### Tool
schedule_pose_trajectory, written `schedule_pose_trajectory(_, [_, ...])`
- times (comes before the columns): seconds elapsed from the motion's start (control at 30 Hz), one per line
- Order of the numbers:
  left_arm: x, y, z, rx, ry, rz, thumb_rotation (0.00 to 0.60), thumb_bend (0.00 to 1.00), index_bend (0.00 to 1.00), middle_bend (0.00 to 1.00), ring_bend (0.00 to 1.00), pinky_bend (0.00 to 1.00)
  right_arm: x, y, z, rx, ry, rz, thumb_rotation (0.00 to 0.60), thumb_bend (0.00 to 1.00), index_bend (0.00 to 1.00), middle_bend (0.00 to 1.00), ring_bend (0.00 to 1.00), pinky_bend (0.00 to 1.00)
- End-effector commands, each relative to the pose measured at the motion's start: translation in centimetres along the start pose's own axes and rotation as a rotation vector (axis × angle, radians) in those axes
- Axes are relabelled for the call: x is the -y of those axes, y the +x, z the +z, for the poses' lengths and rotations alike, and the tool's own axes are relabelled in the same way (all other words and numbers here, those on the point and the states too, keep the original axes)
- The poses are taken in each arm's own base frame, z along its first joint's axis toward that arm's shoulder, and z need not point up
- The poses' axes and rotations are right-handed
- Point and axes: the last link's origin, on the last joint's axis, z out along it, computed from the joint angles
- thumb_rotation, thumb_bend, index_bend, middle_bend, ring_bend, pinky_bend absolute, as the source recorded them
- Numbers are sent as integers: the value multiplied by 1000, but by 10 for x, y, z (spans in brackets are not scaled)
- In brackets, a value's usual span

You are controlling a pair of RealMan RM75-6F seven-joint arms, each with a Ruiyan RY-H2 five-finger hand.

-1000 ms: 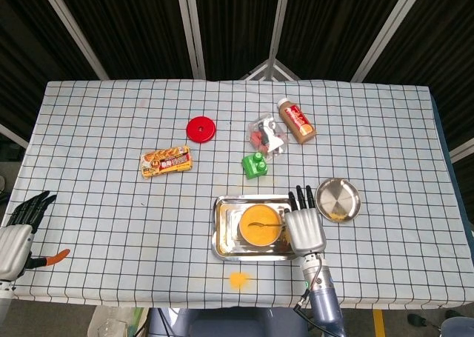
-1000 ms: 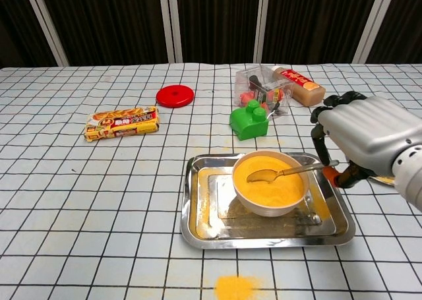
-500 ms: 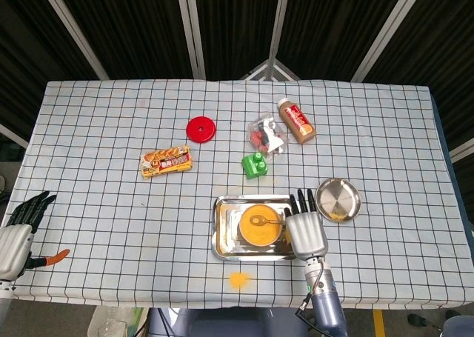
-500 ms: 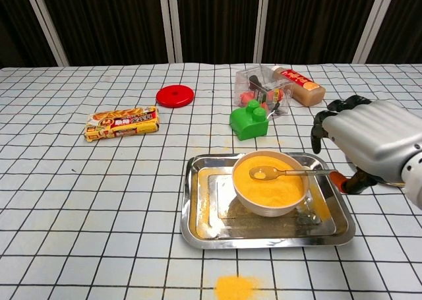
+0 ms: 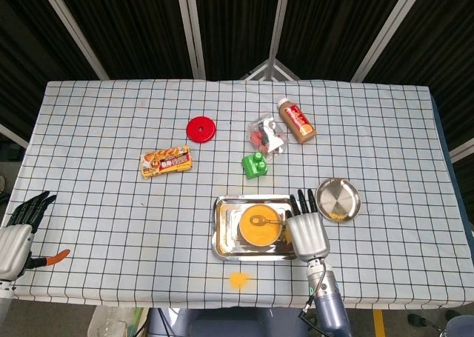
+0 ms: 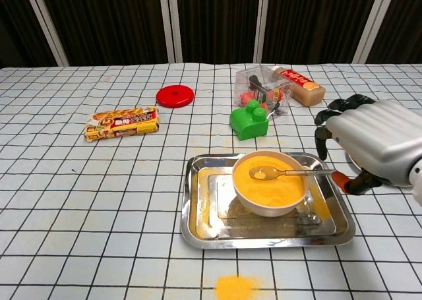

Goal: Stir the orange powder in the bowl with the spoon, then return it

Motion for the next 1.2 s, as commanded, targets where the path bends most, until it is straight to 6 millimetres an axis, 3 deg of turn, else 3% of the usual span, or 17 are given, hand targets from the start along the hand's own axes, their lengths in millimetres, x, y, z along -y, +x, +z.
schedule_pose_trajectory(0.03, [0,0,0,1,1,-1,600,0,5,0,0,0,4,-1,2,-5,12,16,600,468,442,151,0,0])
schedule_pose_trajectory(0.5, [-5,7,5,-171,-119,73,600,0,5,0,0,0,9,-10,9,6,-7,30,600,468,471,151,0,0])
schedule_pose_trajectory(1.2, [-2,5,5,-145,-96,63,600,0,4,0,0,0,13,-16,16,9,-21,75,600,468,500,152,0,0])
